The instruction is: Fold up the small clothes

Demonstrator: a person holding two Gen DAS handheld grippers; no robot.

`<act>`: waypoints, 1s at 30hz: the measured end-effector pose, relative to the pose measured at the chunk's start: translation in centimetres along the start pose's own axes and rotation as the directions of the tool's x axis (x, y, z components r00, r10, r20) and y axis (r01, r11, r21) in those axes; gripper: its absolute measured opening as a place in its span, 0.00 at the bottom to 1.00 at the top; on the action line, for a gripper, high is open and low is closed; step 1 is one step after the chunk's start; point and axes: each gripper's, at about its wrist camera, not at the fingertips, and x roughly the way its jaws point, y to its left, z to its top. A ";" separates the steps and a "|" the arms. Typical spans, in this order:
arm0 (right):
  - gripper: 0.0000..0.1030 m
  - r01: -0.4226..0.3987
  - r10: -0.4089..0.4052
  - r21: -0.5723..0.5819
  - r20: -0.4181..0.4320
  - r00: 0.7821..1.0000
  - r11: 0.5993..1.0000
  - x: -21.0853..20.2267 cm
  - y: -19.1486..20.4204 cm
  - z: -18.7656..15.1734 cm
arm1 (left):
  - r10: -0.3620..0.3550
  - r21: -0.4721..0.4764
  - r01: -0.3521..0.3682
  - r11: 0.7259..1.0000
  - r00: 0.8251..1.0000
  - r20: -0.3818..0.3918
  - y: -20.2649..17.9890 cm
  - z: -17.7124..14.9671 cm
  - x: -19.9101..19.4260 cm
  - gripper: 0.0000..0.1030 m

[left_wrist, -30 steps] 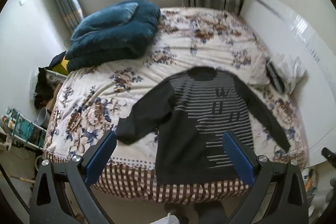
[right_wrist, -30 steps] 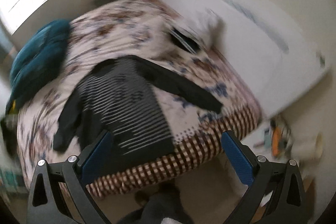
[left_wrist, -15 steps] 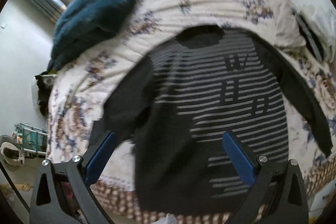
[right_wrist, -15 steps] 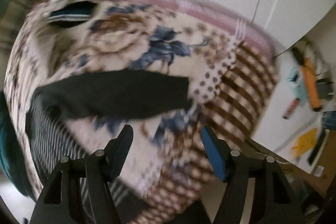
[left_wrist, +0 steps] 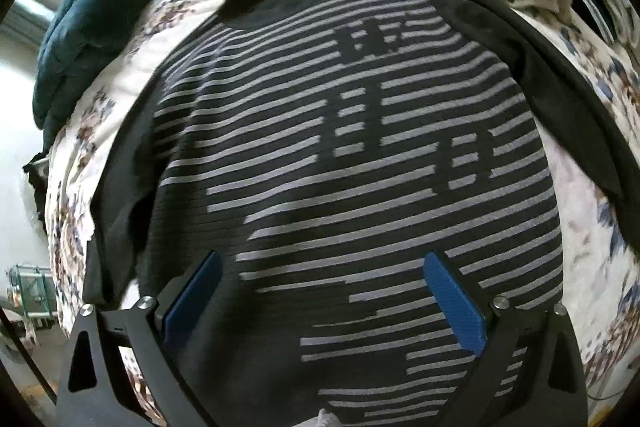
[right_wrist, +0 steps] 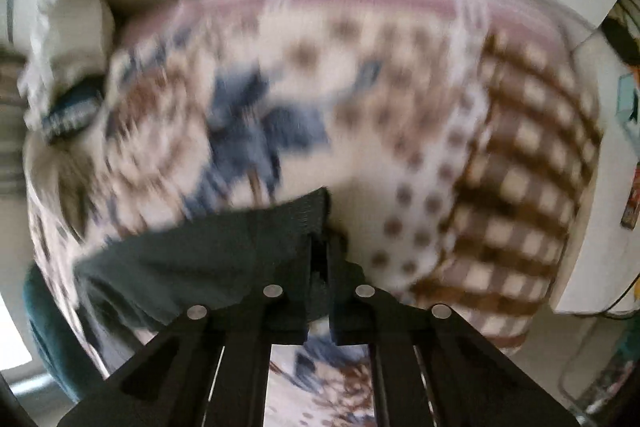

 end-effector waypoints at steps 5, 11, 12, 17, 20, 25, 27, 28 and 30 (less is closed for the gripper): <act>0.00 0.069 -0.069 0.010 0.087 0.994 0.998 -1.1 0.7 4.6 | -0.014 -0.007 0.014 1.000 1.000 0.027 -0.4 1.0 0.1 1.00; 0.56 -0.069 0.070 0.058 -0.025 0.997 0.996 -1.1 -0.8 3.6 | -0.012 -0.044 0.013 0.999 1.000 0.017 -0.1 1.7 0.8 1.00; 0.56 -0.083 0.086 0.069 -0.049 0.995 0.994 -0.5 -0.9 2.9 | -0.011 -0.047 0.012 0.999 1.000 0.013 0.0 1.7 1.0 1.00; 0.57 -0.120 0.135 0.143 -0.101 0.986 0.982 4.7 -1.9 0.0 | -0.012 -0.083 0.010 0.997 1.000 -0.020 1.0 1.4 2.7 1.00; 0.65 -0.133 0.139 0.131 -0.039 0.989 0.982 5.9 -1.2 -0.5 | -0.001 -0.119 -0.003 0.993 1.000 -0.030 2.3 1.1 3.5 1.00; 0.06 -0.136 0.134 0.084 0.030 0.991 0.987 4.8 1.6 -1.3 | 0.020 -0.203 -0.029 0.979 0.999 -0.045 5.8 0.4 4.5 1.00; 0.06 -0.143 0.141 0.027 0.072 0.987 0.989 2.7 3.3 -1.3 | 0.023 -0.241 -0.035 0.970 0.998 -0.052 7.4 -0.1 4.7 1.00; 0.06 -0.149 0.148 0.004 0.093 0.985 0.989 1.5 4.1 -1.2 | 0.024 -0.259 -0.037 0.965 0.998 -0.054 8.1 -0.3 4.7 1.00; 0.06 -0.175 0.177 -0.022 0.138 0.975 0.984 -1.5 5.6 -0.9 | 0.023 -0.304 -0.038 0.952 0.998 -0.054 10.5 -1.2 4.8 1.00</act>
